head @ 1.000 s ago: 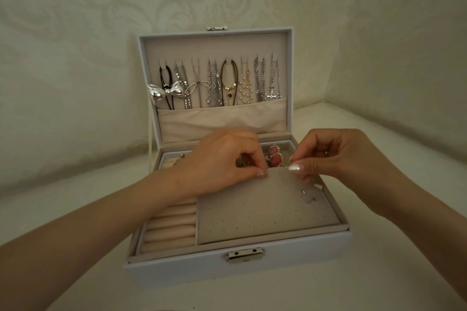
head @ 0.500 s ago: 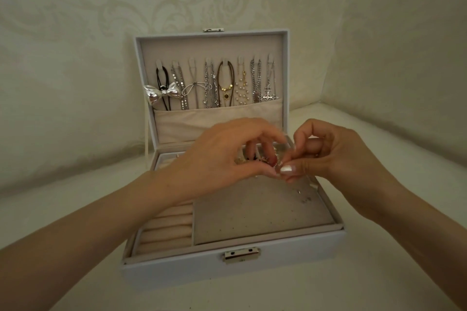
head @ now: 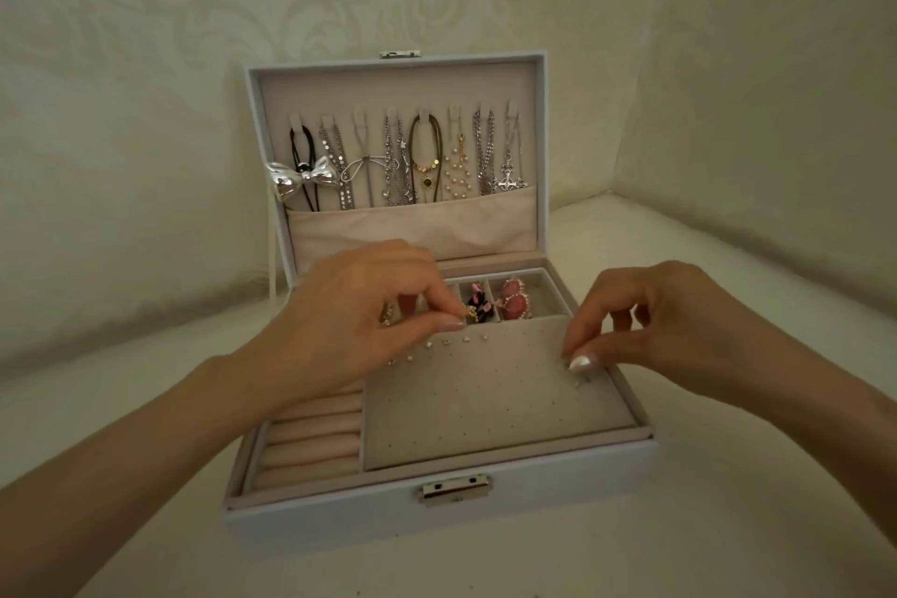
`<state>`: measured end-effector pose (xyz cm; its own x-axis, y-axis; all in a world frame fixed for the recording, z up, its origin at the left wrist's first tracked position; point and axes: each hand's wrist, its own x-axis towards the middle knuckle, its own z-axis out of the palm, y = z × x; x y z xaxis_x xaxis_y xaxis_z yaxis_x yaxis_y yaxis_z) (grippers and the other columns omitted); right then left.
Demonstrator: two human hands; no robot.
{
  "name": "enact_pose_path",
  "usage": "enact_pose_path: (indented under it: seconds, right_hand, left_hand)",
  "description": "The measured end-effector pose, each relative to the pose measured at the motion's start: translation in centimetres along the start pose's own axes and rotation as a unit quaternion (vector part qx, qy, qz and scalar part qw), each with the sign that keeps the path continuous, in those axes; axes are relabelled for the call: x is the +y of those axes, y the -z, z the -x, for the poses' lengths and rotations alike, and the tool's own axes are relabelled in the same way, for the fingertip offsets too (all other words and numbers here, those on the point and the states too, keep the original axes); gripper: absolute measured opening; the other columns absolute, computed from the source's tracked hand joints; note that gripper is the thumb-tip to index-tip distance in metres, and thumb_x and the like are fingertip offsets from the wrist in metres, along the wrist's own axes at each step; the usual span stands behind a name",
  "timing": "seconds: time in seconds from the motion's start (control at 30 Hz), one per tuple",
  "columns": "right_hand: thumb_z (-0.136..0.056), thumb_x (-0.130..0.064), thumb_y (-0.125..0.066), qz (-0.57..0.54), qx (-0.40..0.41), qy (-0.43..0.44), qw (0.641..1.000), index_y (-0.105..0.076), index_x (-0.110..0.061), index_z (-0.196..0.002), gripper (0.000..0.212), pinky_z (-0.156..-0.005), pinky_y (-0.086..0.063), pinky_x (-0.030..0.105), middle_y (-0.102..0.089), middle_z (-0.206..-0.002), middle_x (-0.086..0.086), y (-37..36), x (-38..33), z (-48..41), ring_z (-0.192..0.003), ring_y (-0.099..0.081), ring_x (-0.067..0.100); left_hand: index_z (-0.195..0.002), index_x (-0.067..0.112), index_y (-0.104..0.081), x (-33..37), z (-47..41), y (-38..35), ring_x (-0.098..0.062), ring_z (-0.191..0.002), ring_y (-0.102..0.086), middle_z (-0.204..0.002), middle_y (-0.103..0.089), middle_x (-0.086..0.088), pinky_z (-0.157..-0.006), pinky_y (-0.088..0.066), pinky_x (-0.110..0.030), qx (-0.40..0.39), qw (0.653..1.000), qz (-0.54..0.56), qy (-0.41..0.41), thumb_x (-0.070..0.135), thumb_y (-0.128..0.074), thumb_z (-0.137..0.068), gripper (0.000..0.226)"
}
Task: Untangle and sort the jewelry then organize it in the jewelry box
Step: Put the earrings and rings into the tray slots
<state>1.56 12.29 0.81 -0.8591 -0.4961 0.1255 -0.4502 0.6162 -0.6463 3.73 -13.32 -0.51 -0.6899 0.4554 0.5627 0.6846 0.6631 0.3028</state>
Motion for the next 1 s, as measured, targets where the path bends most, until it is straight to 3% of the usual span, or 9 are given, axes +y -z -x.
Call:
enact_pose_path:
  seconds: [0.1,0.23,0.5,0.67,0.8,1.0]
  right_hand:
    - [-0.06,-0.022,-0.086,-0.005,-0.007,0.009,1.0,-0.071,-0.04,-0.058,0.023,-0.06,-0.04,0.019,-0.063,-0.07,-0.021,-0.5,-0.1,-0.2,-0.064,-0.048,0.004]
    - [-0.061,-0.022,-0.085,0.006,0.003,0.017,1.0,-0.068,-0.04,-0.054,0.026,-0.065,-0.042,0.023,-0.062,-0.07,-0.022,-0.8,-0.2,-0.5,-0.068,-0.049,0.003]
    - [-0.072,-0.031,-0.078,0.078,-0.026,0.055,0.995,-0.069,-0.034,-0.07,0.01,-0.072,-0.04,0.024,-0.058,-0.072,-0.014,-1.1,-0.1,-0.8,-0.079,-0.046,0.002]
    - [-0.074,-0.019,-0.077,0.006,-0.002,0.061,0.998,-0.07,-0.03,-0.068,0.014,-0.062,-0.043,0.014,-0.065,-0.069,-0.02,-0.7,-0.3,-0.8,-0.069,-0.057,0.0]
    - [-0.072,-0.009,-0.078,-0.1,0.005,0.057,0.993,-0.07,-0.019,-0.067,0.014,-0.058,-0.048,0.014,-0.07,-0.066,-0.009,-0.7,-1.0,-0.8,-0.059,-0.059,-0.001]
    - [-0.07,-0.003,-0.077,-0.183,0.004,0.064,0.981,-0.071,-0.015,-0.067,0.014,-0.061,-0.05,0.014,-0.071,-0.068,-0.003,-0.8,-1.4,-0.7,-0.063,-0.062,0.007]
  left_hand:
    - [-0.083,0.028,-0.072,-0.7,1.0,0.0,-0.005,-0.075,-0.057,-0.077,-0.063,0.015,-0.063,-0.052,-0.038,-0.013,1.0,-0.015,0.01,0.043,-0.06,-0.082,0.02]
    - [-0.084,0.033,-0.069,-1.2,1.4,-0.3,-0.002,-0.077,-0.055,-0.08,-0.062,0.019,-0.061,-0.051,-0.039,-0.02,0.999,-0.015,0.028,0.047,-0.059,-0.08,0.017]
    - [-0.079,0.027,-0.072,-0.6,0.8,-0.6,0.001,-0.077,-0.054,-0.079,-0.062,0.017,-0.063,-0.049,-0.033,-0.04,0.998,-0.056,0.01,0.044,-0.057,-0.081,0.023]
    - [-0.077,0.026,-0.072,-0.4,0.5,-0.6,0.001,-0.076,-0.053,-0.078,-0.061,0.018,-0.062,-0.047,-0.029,-0.047,0.996,-0.075,-0.01,0.043,-0.057,-0.081,0.023]
    - [-0.076,0.025,-0.071,-0.1,0.4,-0.6,0.0,-0.076,-0.053,-0.078,-0.061,0.017,-0.06,-0.047,-0.026,-0.047,0.993,-0.099,-0.037,0.038,-0.058,-0.082,0.019]
    - [-0.079,0.025,-0.072,0.1,0.7,-0.7,0.0,-0.078,-0.055,-0.08,-0.063,0.016,-0.062,-0.049,-0.027,-0.05,0.995,-0.083,-0.038,0.038,-0.061,-0.081,0.017]
